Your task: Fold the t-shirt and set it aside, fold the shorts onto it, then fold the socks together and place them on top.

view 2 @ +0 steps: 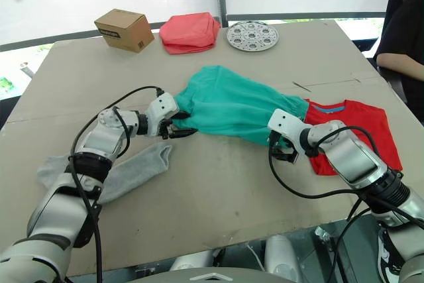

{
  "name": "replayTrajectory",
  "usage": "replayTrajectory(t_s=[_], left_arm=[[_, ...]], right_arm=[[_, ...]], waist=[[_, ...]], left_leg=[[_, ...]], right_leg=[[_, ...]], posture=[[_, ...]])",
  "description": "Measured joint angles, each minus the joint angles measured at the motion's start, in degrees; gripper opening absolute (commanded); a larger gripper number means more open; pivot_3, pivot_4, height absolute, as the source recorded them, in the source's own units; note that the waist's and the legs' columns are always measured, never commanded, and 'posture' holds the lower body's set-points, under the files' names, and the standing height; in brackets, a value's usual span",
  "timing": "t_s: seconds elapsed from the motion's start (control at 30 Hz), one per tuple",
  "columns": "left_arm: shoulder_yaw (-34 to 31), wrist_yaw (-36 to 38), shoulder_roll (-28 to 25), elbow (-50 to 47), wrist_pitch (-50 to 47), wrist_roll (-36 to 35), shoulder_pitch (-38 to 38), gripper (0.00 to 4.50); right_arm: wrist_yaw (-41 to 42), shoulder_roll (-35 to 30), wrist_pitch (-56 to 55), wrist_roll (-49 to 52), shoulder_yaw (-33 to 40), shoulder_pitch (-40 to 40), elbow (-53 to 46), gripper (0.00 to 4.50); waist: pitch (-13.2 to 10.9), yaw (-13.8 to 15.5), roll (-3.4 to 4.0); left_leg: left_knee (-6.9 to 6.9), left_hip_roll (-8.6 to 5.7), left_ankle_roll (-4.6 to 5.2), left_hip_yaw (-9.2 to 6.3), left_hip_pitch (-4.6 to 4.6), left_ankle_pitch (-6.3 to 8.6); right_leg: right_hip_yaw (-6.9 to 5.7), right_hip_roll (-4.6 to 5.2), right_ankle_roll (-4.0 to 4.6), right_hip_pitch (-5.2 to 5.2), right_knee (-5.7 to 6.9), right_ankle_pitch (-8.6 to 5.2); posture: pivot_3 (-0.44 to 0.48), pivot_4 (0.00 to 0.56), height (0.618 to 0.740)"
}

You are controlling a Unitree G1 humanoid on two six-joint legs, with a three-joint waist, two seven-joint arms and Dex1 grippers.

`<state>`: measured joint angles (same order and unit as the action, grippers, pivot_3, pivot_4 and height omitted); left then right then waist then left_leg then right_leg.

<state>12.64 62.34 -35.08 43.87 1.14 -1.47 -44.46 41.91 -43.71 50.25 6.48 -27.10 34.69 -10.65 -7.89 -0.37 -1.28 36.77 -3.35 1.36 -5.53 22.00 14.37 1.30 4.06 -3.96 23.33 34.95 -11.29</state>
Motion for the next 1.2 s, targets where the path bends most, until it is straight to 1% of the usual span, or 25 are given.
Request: replayTrajectory(t_s=[0.03,0.07,0.13,0.17,0.2,0.27,0.3,0.33,0.37,0.43,0.57,0.63,0.7,0.77,0.83,0.87,0.9,0.93,0.97,1.0,1.03,1.1,1.13,1.17,1.2], left_arm=[[0.05,0.59,0.27,0.98,0.79,0.20,-0.39,1.53],[-0.14,1.33,0.32,1.36,0.95,0.14,-0.42,1.10],[-1.55,2.73,-0.44,-0.78,-2.57,-0.78,0.66,0.23],[-2.01,3.58,-0.93,-3.18,-5.19,-1.65,1.71,0.00],[-3.44,4.20,-2.01,-9.50,-11.12,-3.77,5.03,0.00],[-5.83,3.76,-3.21,-21.23,-22.09,-7.88,11.49,0.00],[-7.20,2.89,-4.55,-29.67,-28.16,-10.10,16.14,0.00],[-7.98,2.22,-5.08,-35.33,-32.19,-11.76,19.22,0.00],[-10.33,-0.06,-5.84,-44.79,-38.52,-14.18,24.48,0.00],[-13.53,-4.25,-6.07,-57.00,-46.81,-17.34,30.86,0.00],[-18.96,-12.05,-5.53,-72.19,-56.92,-20.80,38.89,0.00],[-20.60,-14.73,-4.69,-76.23,-59.56,-21.93,42.16,0.00],[-21.88,-17.15,-4.73,-78.93,-59.50,-22.08,47.08,0.00],[-21.83,-18.06,-5.25,-78.56,-56.19,-20.48,50.40,0.00],[-21.93,-18.65,-5.71,-75.39,-49.43,-18.20,51.54,0.00],[-22.76,-18.66,-5.33,-73.82,-47.50,-18.27,51.16,0.39],[-23.75,-18.47,-5.01,-72.07,-45.60,-18.38,50.84,0.81],[-24.61,-17.40,-4.99,-69.98,-43.00,-18.79,50.55,1.00],[-26.92,-15.01,-4.68,-67.05,-40.98,-21.04,50.15,1.31],[-28.38,-13.84,-4.42,-65.98,-40.66,-22.59,50.16,1.83],[-30.77,-11.98,-3.92,-64.19,-41.01,-26.09,49.92,2.18],[-36.82,-9.58,-3.23,-60.78,-44.71,-34.31,49.05,3.03],[-39.83,-9.63,-3.08,-59.55,-47.78,-38.98,48.09,3.06],[-41.17,-9.81,-2.98,-59.05,-48.97,-40.76,47.55,3.06],[-43.84,-11.29,-2.64,-58.03,-52.26,-45.01,46.10,3.06]], right_arm=[[0.03,0.27,-0.24,-0.59,0.00,0.36,0.92,2.32],[0.14,0.75,-0.51,-0.98,0.00,0.80,1.77,1.88],[0.41,2.27,-1.37,-2.11,-0.56,2.59,3.84,0.96],[0.51,2.49,-1.90,-2.48,-0.86,3.32,4.58,0.60],[0.95,3.01,-2.64,-3.22,-1.37,4.74,5.94,0.10],[1.61,3.41,-4.31,-4.79,-1.67,6.58,8.28,0.04],[2.01,3.77,-5.54,-5.55,-1.86,7.51,9.44,0.04],[2.30,3.64,-6.37,-6.24,-1.90,7.91,10.28,0.04],[2.98,4.10,-8.03,-7.12,-2.30,8.94,12.07,0.04],[4.53,4.43,-10.72,-8.59,-3.09,10.40,14.43,0.04],[8.16,5.15,-15.12,-10.24,-4.16,11.99,16.91,0.04],[9.85,5.66,-15.58,-10.39,-4.17,11.90,16.84,0.04],[11.51,6.24,-15.17,-10.31,-4.14,10.93,15.04,0.04],[11.90,6.92,-14.33,-10.31,-4.14,9.71,13.42,0.04],[11.63,8.33,-12.63,-10.26,-3.85,8.43,12.45,0.77],[11.62,8.64,-11.60,-9.95,-3.59,7.85,11.65,1.09],[11.77,8.63,-10.49,-9.42,-3.27,7.11,10.42,1.62],[11.95,8.56,-9.22,-8.75,-2.61,5.88,8.52,1.92],[11.79,8.43,-7.89,-8.12,-1.51,3.82,5.59,2.33],[11.61,8.29,-7.61,-8.00,-1.04,2.85,4.21,2.78],[11.17,7.87,-6.86,-7.68,0.04,1.28,2.09,3.16],[9.51,8.51,-5.18,-5.10,5.77,-2.27,-1.81,4.11],[8.45,9.63,-4.32,-3.21,9.83,-3.57,-3.85,4.46],[7.90,10.16,-4.12,-2.48,11.37,-3.92,-4.89,4.46],[6.71,11.24,-4.08,-0.66,15.01,-5.32,-7.54,4.46]], waist=[[0.00,-0.05,0.00],[0.01,-0.18,0.00],[0.01,-0.54,0.00],[0.01,-0.81,0.02],[0.00,-1.33,0.03],[0.00,-1.88,0.03],[-0.01,-2.27,0.05],[-0.02,-2.23,0.06],[-0.04,-2.38,0.07],[-0.06,-2.03,0.11],[-0.07,-1.62,0.12],[-0.07,-1.47,0.13],[-0.06,-1.51,0.13],[-0.06,-1.43,0.13],[-0.08,-1.15,0.16],[-0.09,-0.91,0.17],[-0.08,-0.63,0.17],[-0.08,-0.46,0.15],[-0.08,-0.21,0.15],[-0.08,-0.19,0.16],[-0.08,-0.15,0.16],[-0.09,-0.23,0.17],[-0.09,-0.29,0.17],[-0.09,-0.29,0.17],[-0.08,-0.33,0.16]], left_leg=[[0.00,0.00,0.00,-0.01,0.00,0.00],[0.00,0.01,0.00,-0.02,-0.02,0.00],[0.01,0.02,0.01,-0.04,-0.01,0.00],[0.00,0.07,0.01,-0.01,-0.01,0.01],[-0.01,0.13,0.01,0.01,-0.01,0.01],[-0.01,0.21,0.01,-0.04,0.05,0.01],[-0.05,0.26,-0.01,-0.02,0.14,0.00],[-0.13,0.30,-0.03,0.00,0.11,-0.01],[-0.21,0.37,-0.03,0.03,0.11,0.01],[-0.28,0.40,-0.02,0.03,0.05,0.01],[-0.28,0.36,-0.01,0.05,-0.07,0.02],[-0.27,0.35,-0.01,0.05,-0.10,0.02],[-0.27,0.35,-0.03,0.06,-0.13,0.02],[-0.32,0.36,-0.06,0.04,-0.12,0.00],[-0.35,0.36,-0.13,0.06,-0.13,-0.03],[-0.34,0.36,-0.06,0.06,-0.12,0.00],[-0.33,0.36,-0.05,0.07,-0.12,0.01],[-0.33,0.36,-0.05,0.07,-0.12,0.01],[-0.32,0.36,-0.05,0.05,-0.08,0.01],[-0.32,0.36,-0.05,0.05,-0.06,0.01],[-0.32,0.36,-0.05,0.05,-0.03,0.01],[-0.32,0.36,-0.05,0.00,0.00,0.01],[-0.33,0.37,-0.04,-0.05,-0.01,0.02],[-0.32,0.37,-0.04,-0.05,-0.03,0.02],[-0.32,0.36,-0.03,-0.05,-0.06,0.02]], right_leg=[[-0.01,0.00,0.00,0.00,0.01,0.00],[-0.01,0.00,0.00,0.00,0.03,0.00],[0.00,-0.02,-0.01,0.01,0.07,0.00],[0.04,-0.02,-0.01,0.02,0.08,0.00],[0.07,-0.02,-0.02,0.04,0.07,-0.01],[0.05,-0.04,-0.03,0.10,0.08,-0.01],[0.09,-0.06,-0.03,0.24,0.08,-0.01],[0.14,-0.07,-0.02,0.24,0.08,-0.01],[0.18,-0.12,-0.02,0.30,0.04,-0.01],[0.16,-0.13,-0.01,0.28,0.03,-0.02],[0.15,-0.07,0.00,0.17,0.02,0.00],[0.15,-0.07,0.01,0.11,-0.01,0.00],[0.17,-0.06,0.02,0.11,0.01,0.00],[0.16,-0.07,0.04,0.12,0.00,0.00],[0.16,-0.06,0.09,0.14,-0.02,0.03],[0.16,-0.06,0.13,0.14,-0.04,0.05],[0.16,-0.06,0.13,0.14,-0.06,0.05],[0.15,-0.05,0.13,0.13,-0.08,0.05],[0.13,-0.04,0.13,0.14,-0.09,0.05],[0.11,-0.03,0.13,0.16,-0.09,0.05],[0.11,-0.02,0.12,0.20,-0.09,0.05],[0.06,-0.03,0.12,0.24,-0.08,0.05],[0.04,-0.04,0.12,0.23,-0.06,0.05],[0.04,-0.05,0.11,0.22,-0.04,0.05],[0.04,-0.06,0.11,0.19,-0.03,0.05]], posture=[[0.000,0.150,0.740],[0.000,0.150,0.740],[0.000,0.150,0.740],[0.000,0.150,0.740],[0.000,0.150,0.740],[0.000,0.150,0.740],[0.000,0.150,0.740],[0.000,0.150,0.740],[0.000,0.150,0.740],[0.000,0.150,0.740],[0.000,0.150,0.740],[0.000,0.150,0.740],[0.000,0.150,0.740],[0.000,0.150,0.740],[0.000,0.150,0.740],[0.000,0.150,0.740],[0.000,0.150,0.740],[0.000,0.150,0.740],[0.000,0.150,0.740],[0.000,0.150,0.740],[0.000,0.150,0.740],[0.000,0.150,0.740],[0.000,0.150,0.740],[0.000,0.150,0.740],[0.000,0.150,0.740]])
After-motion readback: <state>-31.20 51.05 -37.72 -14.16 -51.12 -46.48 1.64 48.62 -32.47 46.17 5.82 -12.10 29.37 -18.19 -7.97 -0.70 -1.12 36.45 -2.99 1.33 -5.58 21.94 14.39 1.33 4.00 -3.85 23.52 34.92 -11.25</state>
